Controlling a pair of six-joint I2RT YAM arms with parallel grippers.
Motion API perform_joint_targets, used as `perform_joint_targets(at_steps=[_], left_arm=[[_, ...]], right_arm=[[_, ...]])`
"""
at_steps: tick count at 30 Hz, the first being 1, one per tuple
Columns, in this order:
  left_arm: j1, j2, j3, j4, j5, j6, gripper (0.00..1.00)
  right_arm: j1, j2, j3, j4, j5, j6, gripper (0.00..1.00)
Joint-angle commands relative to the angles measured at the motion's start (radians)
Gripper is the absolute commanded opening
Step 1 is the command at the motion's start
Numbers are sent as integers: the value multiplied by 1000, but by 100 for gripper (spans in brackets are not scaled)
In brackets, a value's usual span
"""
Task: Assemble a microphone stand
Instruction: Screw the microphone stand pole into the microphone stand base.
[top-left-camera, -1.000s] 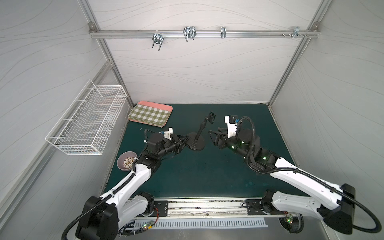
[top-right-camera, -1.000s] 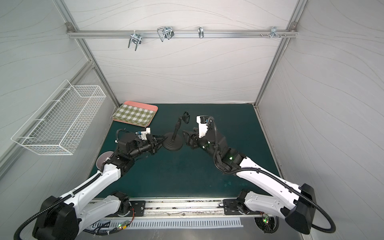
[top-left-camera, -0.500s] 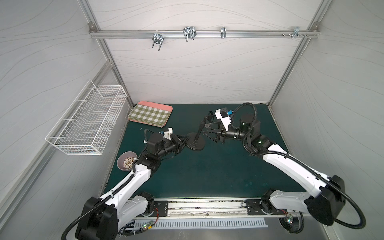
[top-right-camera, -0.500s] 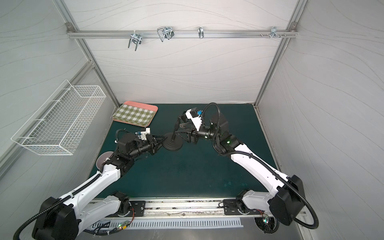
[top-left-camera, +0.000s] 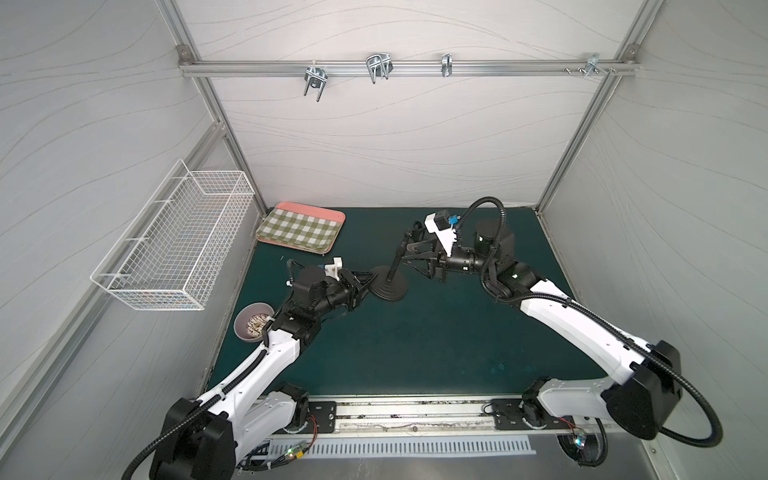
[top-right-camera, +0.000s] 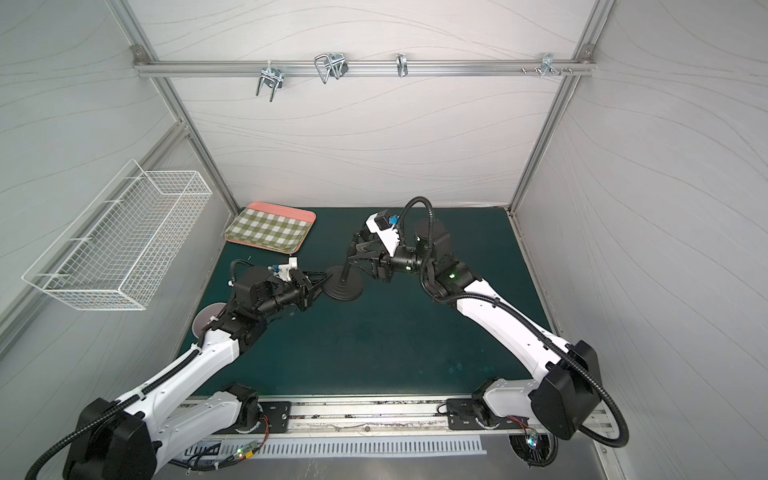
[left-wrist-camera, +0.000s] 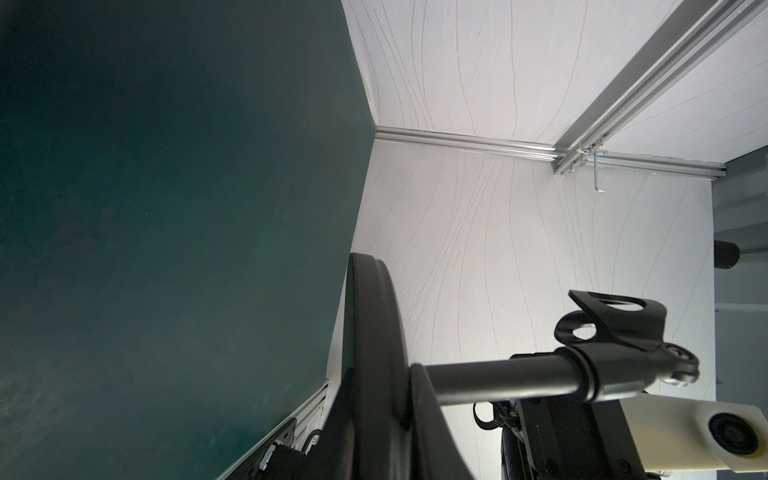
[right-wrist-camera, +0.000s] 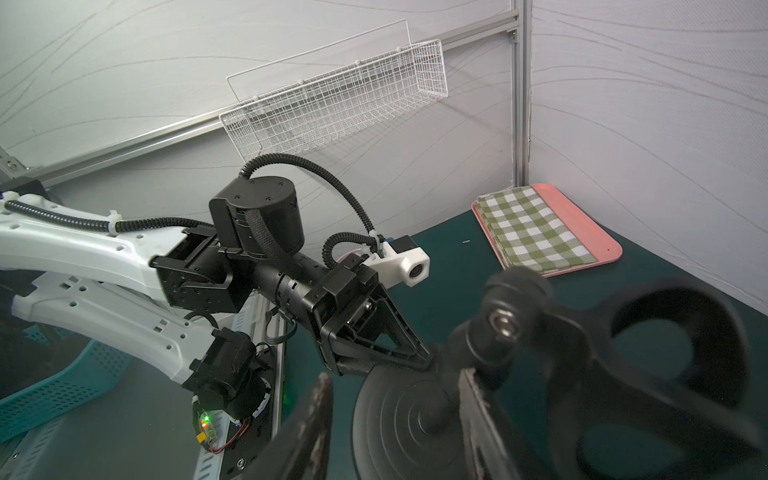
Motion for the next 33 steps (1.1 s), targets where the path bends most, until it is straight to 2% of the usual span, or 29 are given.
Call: perform_joint_targets(at_steps=[1, 10, 17, 27, 30, 33], left_arm=[[3, -36, 47, 110, 44, -10, 0], [3, -33, 46, 109, 45, -8, 0], [3, -33, 49, 109, 47, -8, 0], [3, -41, 48, 96, 47, -5, 0], [3, -41, 50, 96, 46, -5, 0], [4, -40, 51, 96, 45, -5, 0]], right_arm=[[-8, -3, -15, -11, 32, -15, 50], [-10, 21, 1, 22, 116, 10, 52], [-14, 101, 55, 78, -15, 15, 51], [-28, 165, 80, 189, -31, 118, 34], [-13, 154, 69, 197, 43, 175, 25], [61, 100, 41, 145, 241, 180, 19]])
